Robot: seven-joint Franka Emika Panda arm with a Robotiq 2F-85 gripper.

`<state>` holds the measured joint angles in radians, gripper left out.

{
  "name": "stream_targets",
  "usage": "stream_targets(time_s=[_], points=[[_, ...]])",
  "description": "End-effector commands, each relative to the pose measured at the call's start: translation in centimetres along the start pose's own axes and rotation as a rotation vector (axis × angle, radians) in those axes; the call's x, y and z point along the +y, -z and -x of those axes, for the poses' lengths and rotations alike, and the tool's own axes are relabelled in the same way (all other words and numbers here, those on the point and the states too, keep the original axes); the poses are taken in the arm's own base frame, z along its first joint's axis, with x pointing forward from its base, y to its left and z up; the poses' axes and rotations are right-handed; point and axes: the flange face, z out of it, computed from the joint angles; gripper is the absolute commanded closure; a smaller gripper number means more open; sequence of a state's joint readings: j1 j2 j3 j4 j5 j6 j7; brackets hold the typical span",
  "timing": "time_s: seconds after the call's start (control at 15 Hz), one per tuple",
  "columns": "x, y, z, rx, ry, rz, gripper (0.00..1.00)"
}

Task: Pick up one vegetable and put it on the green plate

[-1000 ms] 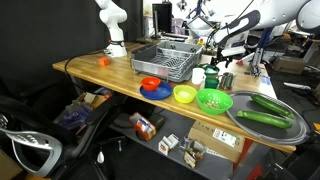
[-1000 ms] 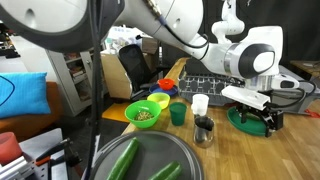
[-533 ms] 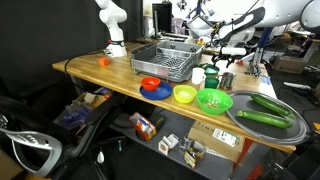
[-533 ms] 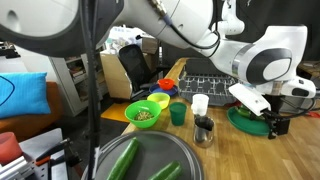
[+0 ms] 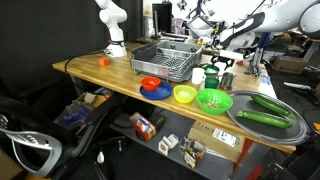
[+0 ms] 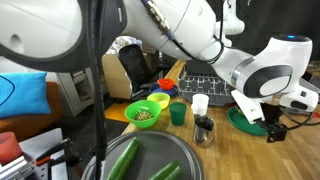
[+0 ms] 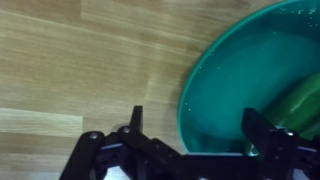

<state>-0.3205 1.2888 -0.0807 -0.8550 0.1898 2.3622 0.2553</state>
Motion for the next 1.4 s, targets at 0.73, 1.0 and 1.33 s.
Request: stream_targets(time_s=[0.73,1.0,1.33], points=[[0.5,-0.9,0.0,-0.022,-0.045,-0.128,0.10],[0.8,-0.7,0.0,-0.023,-0.047,-0.113,0.26],[1.1,-0.8,0.0,-0.028,-0.046,-0.108,0.73]])
